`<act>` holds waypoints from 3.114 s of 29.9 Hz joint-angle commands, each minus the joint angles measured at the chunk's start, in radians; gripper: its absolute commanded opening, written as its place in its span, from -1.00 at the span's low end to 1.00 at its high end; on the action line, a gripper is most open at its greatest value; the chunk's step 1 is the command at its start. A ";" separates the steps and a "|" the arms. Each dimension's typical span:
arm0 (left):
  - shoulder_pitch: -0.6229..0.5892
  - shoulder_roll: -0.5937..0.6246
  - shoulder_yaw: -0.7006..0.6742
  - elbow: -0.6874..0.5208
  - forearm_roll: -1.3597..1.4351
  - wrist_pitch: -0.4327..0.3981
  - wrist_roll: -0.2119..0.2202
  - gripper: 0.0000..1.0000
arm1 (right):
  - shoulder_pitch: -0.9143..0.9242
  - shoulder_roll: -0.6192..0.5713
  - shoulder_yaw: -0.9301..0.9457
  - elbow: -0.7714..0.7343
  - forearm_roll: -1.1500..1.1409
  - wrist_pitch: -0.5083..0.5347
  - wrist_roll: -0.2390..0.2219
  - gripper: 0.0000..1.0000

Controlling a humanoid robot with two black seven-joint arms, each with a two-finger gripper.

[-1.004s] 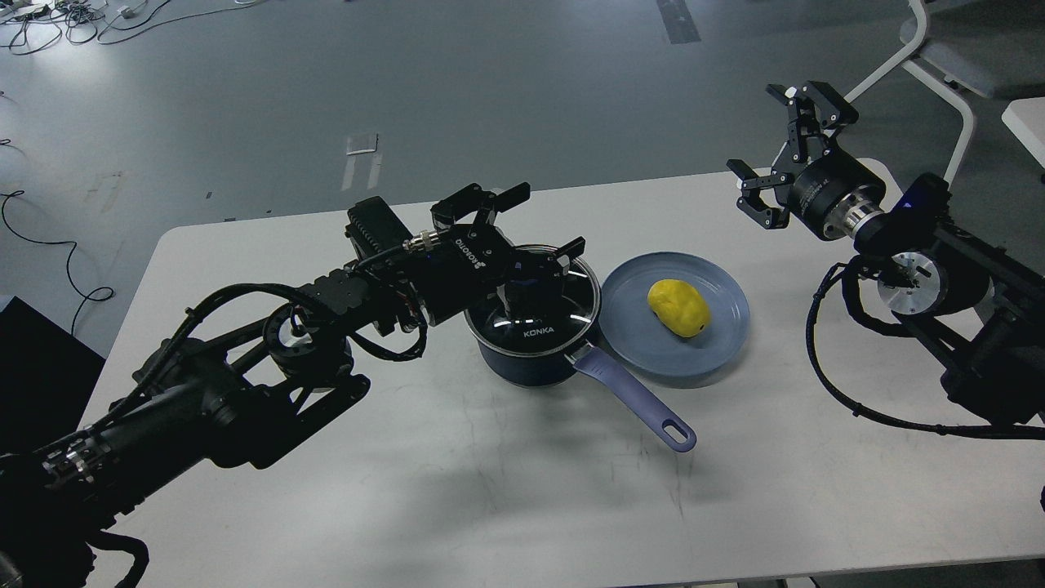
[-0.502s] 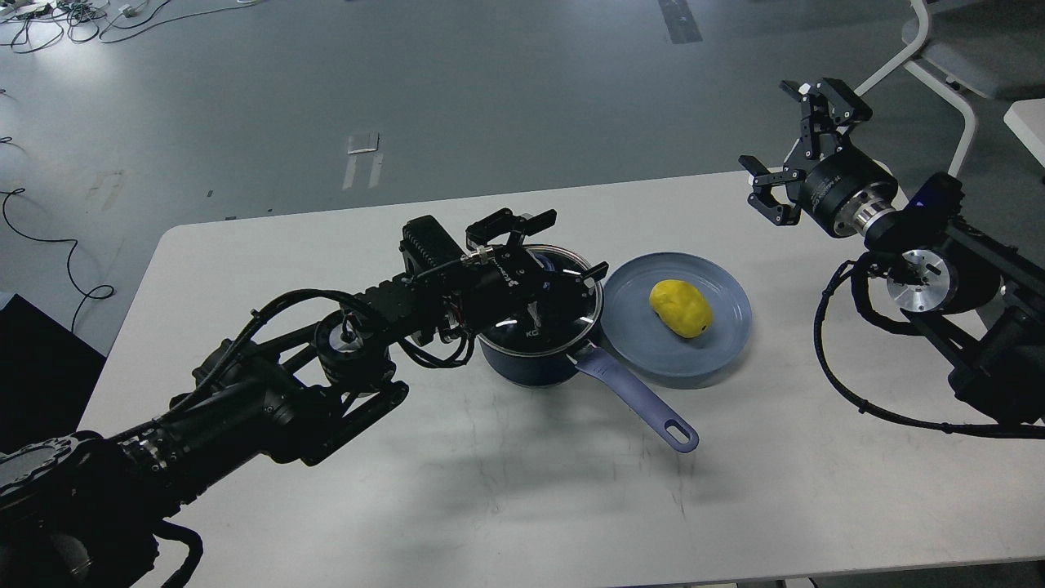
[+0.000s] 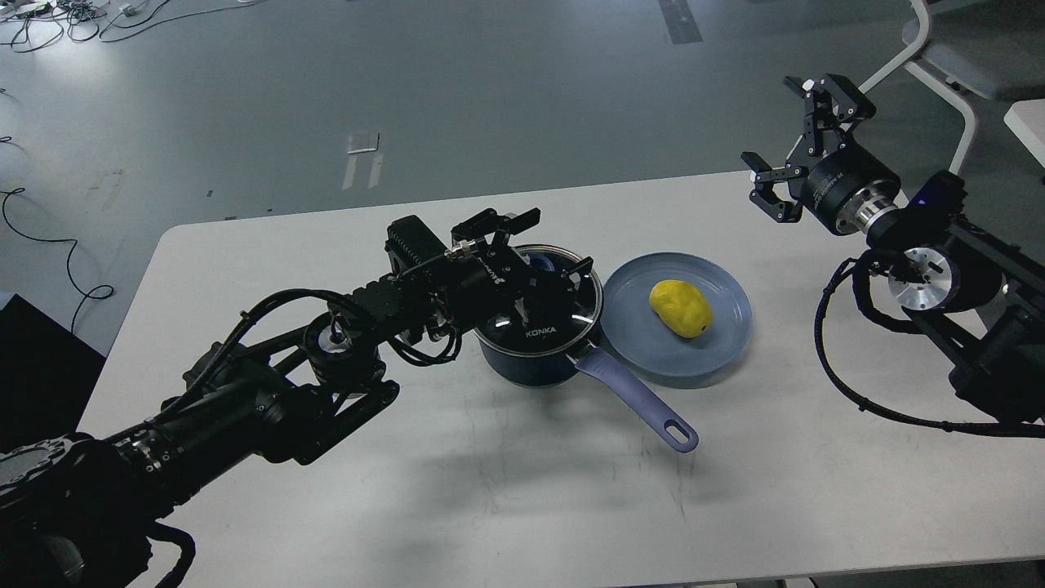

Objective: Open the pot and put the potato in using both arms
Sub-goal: 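Lower the left gripper and grasp the lid's dark knob, then lift the lid off the saucepan and carry it toward the robot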

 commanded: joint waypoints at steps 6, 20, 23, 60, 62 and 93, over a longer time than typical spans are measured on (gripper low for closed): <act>0.033 0.000 0.001 0.003 0.001 0.003 0.000 0.95 | 0.000 0.000 0.000 0.000 0.000 0.000 0.000 1.00; 0.033 -0.005 0.001 0.018 -0.017 0.011 -0.002 0.95 | -0.001 -0.008 0.000 0.000 0.000 0.002 0.000 1.00; 0.033 -0.005 0.001 0.020 -0.019 0.021 -0.002 0.95 | -0.001 -0.008 0.000 0.000 0.000 0.002 0.000 1.00; 0.038 -0.016 0.041 0.087 -0.089 0.041 -0.026 0.74 | -0.009 -0.014 0.000 -0.002 -0.002 -0.001 0.000 1.00; 0.037 -0.016 0.041 0.087 -0.089 0.041 -0.026 0.60 | -0.009 -0.015 0.000 -0.002 -0.002 -0.001 0.000 1.00; -0.109 0.302 0.038 -0.227 -0.296 -0.057 -0.028 0.23 | -0.021 -0.012 0.000 0.001 -0.002 -0.004 0.001 1.00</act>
